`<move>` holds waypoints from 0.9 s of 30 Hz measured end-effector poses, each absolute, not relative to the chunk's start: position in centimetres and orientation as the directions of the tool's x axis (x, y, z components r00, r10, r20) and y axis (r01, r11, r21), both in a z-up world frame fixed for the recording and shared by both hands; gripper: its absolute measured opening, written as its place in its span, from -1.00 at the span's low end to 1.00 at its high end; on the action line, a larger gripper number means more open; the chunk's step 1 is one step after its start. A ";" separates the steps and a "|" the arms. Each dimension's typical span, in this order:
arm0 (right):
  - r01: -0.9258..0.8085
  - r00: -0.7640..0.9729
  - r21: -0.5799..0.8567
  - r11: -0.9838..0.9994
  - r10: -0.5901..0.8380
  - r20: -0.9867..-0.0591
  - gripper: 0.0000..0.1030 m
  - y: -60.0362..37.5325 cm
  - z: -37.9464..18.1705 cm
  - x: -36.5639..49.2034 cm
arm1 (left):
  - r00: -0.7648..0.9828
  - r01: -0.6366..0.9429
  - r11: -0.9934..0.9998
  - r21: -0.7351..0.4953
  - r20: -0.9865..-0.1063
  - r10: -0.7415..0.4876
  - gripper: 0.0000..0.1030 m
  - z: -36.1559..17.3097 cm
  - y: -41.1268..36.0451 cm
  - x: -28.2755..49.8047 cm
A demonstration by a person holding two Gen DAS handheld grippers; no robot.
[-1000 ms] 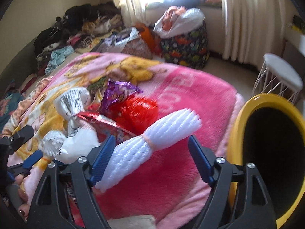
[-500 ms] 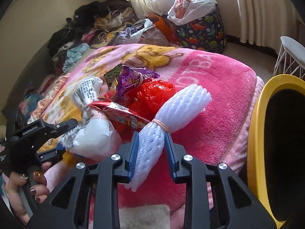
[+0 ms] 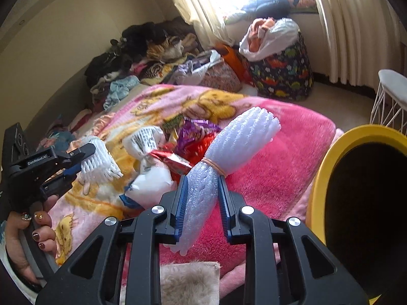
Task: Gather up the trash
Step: 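Carry the white foam net in the right tool over the yellow bin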
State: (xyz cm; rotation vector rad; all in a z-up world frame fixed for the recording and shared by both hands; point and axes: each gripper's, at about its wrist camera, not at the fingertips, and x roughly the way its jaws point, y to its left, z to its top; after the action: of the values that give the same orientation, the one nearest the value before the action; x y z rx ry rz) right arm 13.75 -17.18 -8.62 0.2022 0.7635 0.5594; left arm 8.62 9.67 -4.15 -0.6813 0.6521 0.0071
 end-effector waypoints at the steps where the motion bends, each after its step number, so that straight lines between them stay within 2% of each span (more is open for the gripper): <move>1: -0.407 0.592 0.371 0.835 0.550 -0.589 -0.56 -17.6 -8.3 13.6 | 0.804 -0.203 0.789 -0.580 -0.558 -0.203 -0.77 -3.9 9.3 8.6; 12: -0.381 0.657 0.370 0.847 0.530 -0.537 -0.56 -21.6 -6.6 12.9 | 0.795 -0.080 0.842 -0.533 -0.544 -0.268 -0.79 -2.7 3.1 9.8; 27: -0.268 0.718 0.406 0.874 0.462 -0.520 -0.56 -28.4 -6.6 12.9 | 0.749 0.067 0.878 -0.475 -0.557 -0.358 -0.79 -2.7 -4.5 11.7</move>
State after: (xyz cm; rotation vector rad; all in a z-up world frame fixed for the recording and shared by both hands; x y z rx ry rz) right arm 12.88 -28.36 -6.56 0.3149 0.6543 0.4108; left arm 11.68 -4.50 -2.75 -0.4496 0.6900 -0.2411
